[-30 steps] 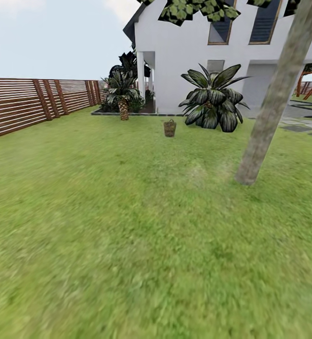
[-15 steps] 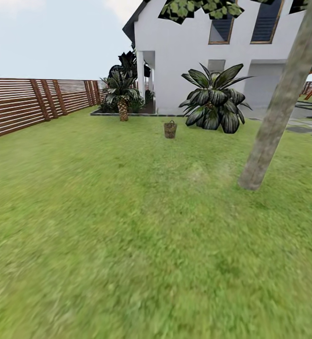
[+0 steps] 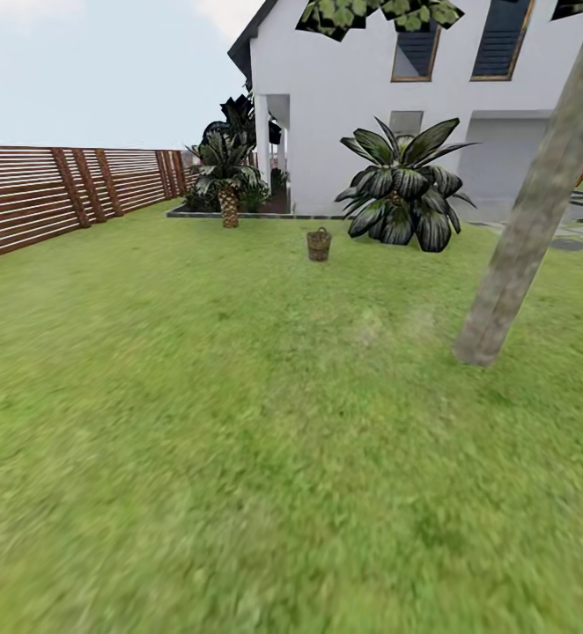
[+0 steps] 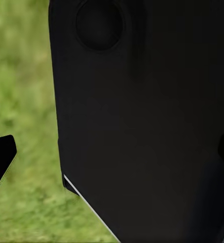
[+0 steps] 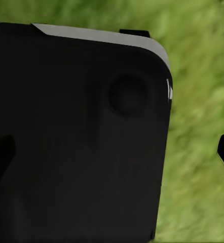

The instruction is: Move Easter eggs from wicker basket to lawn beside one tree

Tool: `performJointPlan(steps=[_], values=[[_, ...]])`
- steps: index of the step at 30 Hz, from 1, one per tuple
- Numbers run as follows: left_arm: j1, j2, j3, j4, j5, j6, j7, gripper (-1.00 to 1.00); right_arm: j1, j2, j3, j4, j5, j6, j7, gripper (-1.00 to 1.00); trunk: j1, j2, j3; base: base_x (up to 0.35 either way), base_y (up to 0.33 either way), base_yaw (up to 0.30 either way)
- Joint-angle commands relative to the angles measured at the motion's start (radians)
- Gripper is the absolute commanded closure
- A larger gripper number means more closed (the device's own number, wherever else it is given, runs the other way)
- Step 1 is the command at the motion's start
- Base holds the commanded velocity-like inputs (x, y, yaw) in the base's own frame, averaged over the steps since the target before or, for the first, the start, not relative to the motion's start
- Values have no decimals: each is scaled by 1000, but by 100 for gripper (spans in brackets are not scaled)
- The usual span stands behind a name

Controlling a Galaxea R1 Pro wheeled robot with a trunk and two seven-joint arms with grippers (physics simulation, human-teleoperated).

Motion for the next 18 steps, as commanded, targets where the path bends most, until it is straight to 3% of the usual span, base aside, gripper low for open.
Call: performJointPlan(steps=[1, 18], values=[[1, 0, 1, -2, 1, 0, 0, -100, -1, -1, -1, 1, 4, -3, 0, -100, 1, 0, -1, 340, 0, 0], [1, 0, 1, -2, 1, 0, 0, -100, -1, -5, 0, -4, 10, -5, 0, -100, 1, 0, -1, 340, 0, 0]])
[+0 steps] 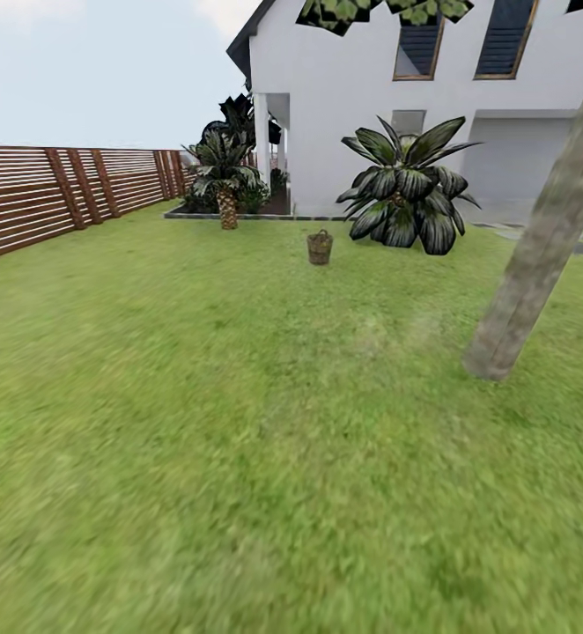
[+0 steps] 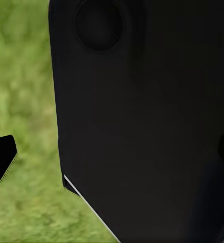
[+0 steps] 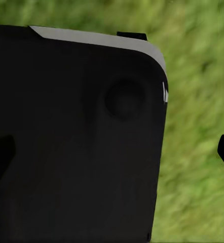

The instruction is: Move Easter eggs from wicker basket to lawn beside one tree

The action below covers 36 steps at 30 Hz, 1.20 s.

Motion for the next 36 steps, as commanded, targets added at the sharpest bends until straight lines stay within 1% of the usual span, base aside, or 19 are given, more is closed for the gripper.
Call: performJointPlan(steps=[1, 8, 10, 13, 17, 27, 36], values=[[1, 0, 1, -2, 1, 0, 0, -100, -1, 0, 0, 1, 6, -3, 0, -100, 1, 0, -1, 340, 0, 0], [1, 0, 1, -2, 1, 0, 0, -100, -1, 1, -3, 1, 5, -3, 0, -100, 1, 0, -1, 340, 0, 0], [1, 0, 1, -2, 1, 0, 0, -100, -1, 6, -4, -8, 5, -4, 2, -100, 1, 0, -1, 340, 0, 0], [1, 0, 1, -2, 1, 0, 0, -100, -1, 3, -6, -9, 3, -4, 2, -100, 1, 0, -1, 340, 0, 0], [1, 0, 1, -2, 1, 0, 0, -100, -1, 8, 0, -9, 9, -3, 5, -100, 1, 0, -1, 340, 0, 0], [1, 0, 1, -2, 1, 0, 0, -100, -1, 2, 2, 1, 12, -3, 8, -100, 1, 0, -1, 340, 0, 0], [1, 0, 1, -3, 1, 0, 0, -100, -1, 2, -1, 2, 12, -3, 7, -100, 1, 0, -1, 340, 0, 0]])
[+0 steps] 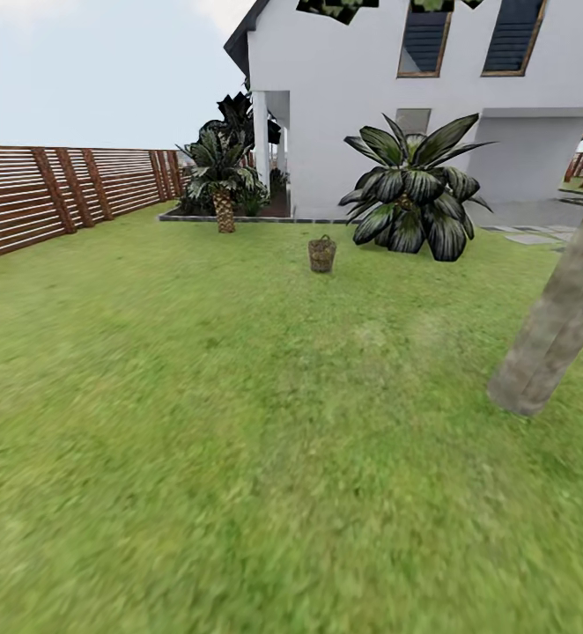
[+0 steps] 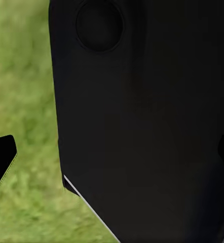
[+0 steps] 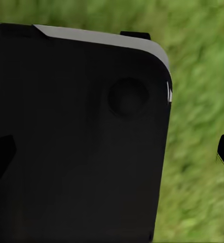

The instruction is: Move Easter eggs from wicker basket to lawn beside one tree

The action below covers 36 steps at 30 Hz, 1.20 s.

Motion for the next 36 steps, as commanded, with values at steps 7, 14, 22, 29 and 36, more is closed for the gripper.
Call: performJointPlan(steps=[7, 14, 22, 29, 36], values=[[1, 0, 1, -2, 1, 0, 0, -100, -1, 1, -1, 1, 5, -3, 0, -100, 1, 0, -1, 340, 0, 0], [1, 0, 1, -1, 1, -1, 0, -100, -1, 0, -1, 1, 6, -3, 0, -100, 1, 0, -1, 340, 0, 0], [1, 0, 0, -1, 1, 0, 0, -100, -1, 0, 0, 2, 6, -2, 1, -100, 1, 0, -1, 341, 0, 0], [1, 0, 0, -1, 1, 0, 0, -100, -1, 1, 0, 2, 6, -2, 1, -100, 1, 0, -1, 340, 0, 0], [1, 0, 0, -2, 1, -1, 0, -100, -1, 3, -1, 2, 6, -2, 0, -100, 1, 0, -1, 340, 0, 0]])
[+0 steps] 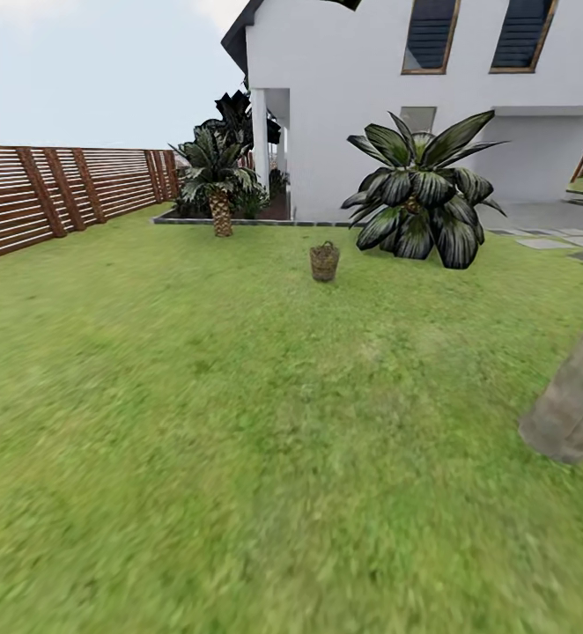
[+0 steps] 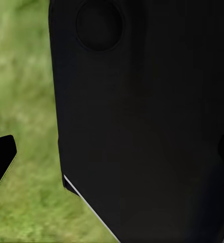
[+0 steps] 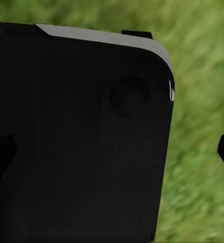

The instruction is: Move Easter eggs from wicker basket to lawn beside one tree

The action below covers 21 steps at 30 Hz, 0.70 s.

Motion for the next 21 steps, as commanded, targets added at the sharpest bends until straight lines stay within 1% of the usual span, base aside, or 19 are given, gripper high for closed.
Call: performJointPlan(steps=[1, 4, 6, 14, 21], values=[[1, 0, 1, -2, 1, 0, 0, -100, -1, -1, -1, 1, 6, -3, 0, -100, 1, 0, -1, 341, 0, 0], [1, 0, 1, -2, 1, 0, 0, -100, -1, -2, -1, 1, 6, -4, 0, -100, 1, 0, -1, 341, 0, -5], [1, 0, 1, -2, 1, 0, 0, -100, -1, -2, -1, 1, 6, -4, 1, -100, 1, 0, -1, 341, 0, -117], [1, 0, 1, -1, 1, 0, 0, -100, -1, -2, -1, 1, 6, -4, 0, -100, 1, 0, -1, 340, 0, -230], [1, 0, 1, -2, 1, 0, 0, -100, -1, -2, -1, 1, 5, -4, 0, -100, 1, 0, -1, 340, 0, -43]])
